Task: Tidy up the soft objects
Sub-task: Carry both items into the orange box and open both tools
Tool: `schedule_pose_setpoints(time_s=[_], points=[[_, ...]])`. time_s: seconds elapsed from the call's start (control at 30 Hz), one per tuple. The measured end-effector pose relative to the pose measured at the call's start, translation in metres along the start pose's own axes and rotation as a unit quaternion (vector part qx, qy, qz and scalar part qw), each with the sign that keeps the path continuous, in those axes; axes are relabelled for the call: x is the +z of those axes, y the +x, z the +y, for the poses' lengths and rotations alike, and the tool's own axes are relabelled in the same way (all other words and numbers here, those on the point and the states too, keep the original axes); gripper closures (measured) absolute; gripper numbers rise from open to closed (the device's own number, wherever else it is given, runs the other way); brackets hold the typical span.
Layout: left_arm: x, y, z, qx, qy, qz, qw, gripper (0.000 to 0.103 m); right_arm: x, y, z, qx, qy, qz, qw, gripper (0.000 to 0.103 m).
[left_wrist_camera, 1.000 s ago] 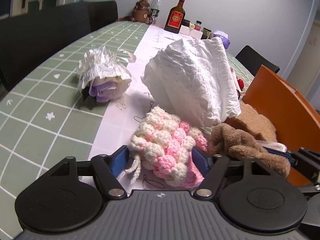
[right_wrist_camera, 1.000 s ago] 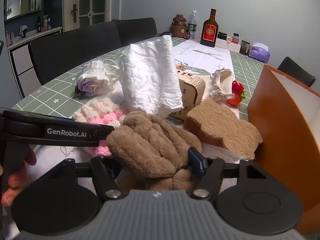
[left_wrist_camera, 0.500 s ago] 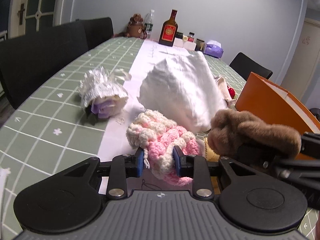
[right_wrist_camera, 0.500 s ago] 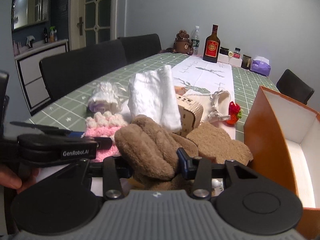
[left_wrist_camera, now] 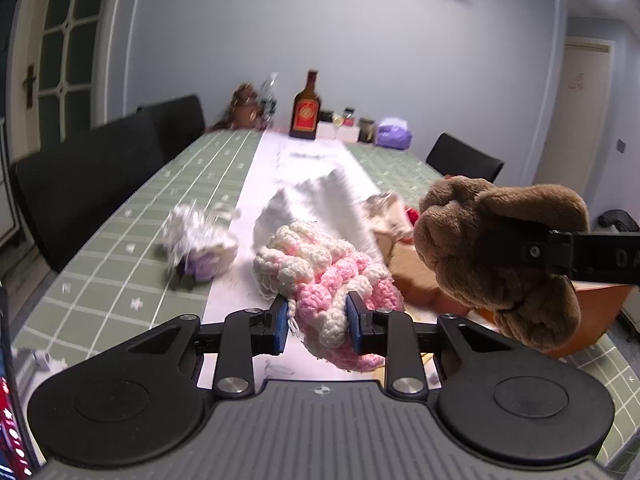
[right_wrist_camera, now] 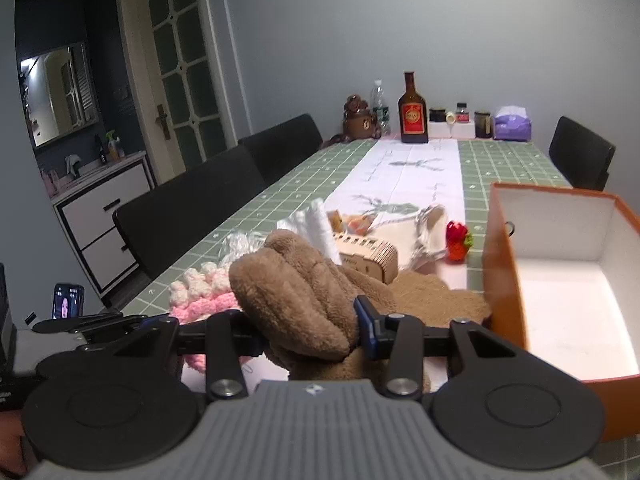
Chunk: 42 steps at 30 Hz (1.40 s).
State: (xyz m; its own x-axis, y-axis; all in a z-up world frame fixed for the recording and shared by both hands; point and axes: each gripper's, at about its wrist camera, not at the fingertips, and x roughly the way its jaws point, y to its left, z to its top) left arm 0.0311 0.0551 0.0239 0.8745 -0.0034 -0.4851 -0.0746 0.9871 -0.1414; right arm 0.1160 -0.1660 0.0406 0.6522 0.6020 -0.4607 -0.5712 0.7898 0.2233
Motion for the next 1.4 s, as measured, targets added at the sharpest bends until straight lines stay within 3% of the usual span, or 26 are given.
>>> schedule_pose_setpoints(time_s=[0.17,0.37,0.5,0.67,0.87,1.03,1.27,1.4], points=[[0.016,-0.014,-0.019,-0.02,0.026,-0.023,0.9992,0.07,0.015,-0.024,-0.016,0.017,0.033,-0.019,0.999,0.06],[0.042,-0.013,-0.059,-0.092,0.061,-0.029,0.9935,0.07,0.035,-0.06,-0.044,-0.054,0.036,-0.062,0.996,0.06],[0.055,0.003,-0.103,-0.128,0.114,-0.02,0.985,0.07,0.042,-0.083,-0.08,-0.108,0.078,-0.077,0.988,0.06],[0.064,0.044,-0.158,-0.184,0.165,0.025,0.9687,0.07,0.041,-0.089,-0.126,-0.142,0.134,-0.072,0.978,0.06],[0.065,0.097,-0.21,-0.176,0.248,0.078,0.9495,0.07,0.035,-0.068,-0.175,-0.167,0.188,-0.039,0.967,0.059],[0.06,0.134,-0.233,-0.171,0.297,0.157,0.9264,0.07,0.03,-0.036,-0.207,-0.169,0.223,0.021,0.96,0.059],[0.046,0.153,-0.257,-0.14,0.376,0.215,0.8906,0.07,0.019,-0.008,-0.222,-0.157,0.214,0.101,0.959,0.059],[0.042,0.165,-0.261,-0.129,0.388,0.237,0.881,0.07,0.016,0.003,-0.226,-0.152,0.207,0.129,0.958,0.058]])
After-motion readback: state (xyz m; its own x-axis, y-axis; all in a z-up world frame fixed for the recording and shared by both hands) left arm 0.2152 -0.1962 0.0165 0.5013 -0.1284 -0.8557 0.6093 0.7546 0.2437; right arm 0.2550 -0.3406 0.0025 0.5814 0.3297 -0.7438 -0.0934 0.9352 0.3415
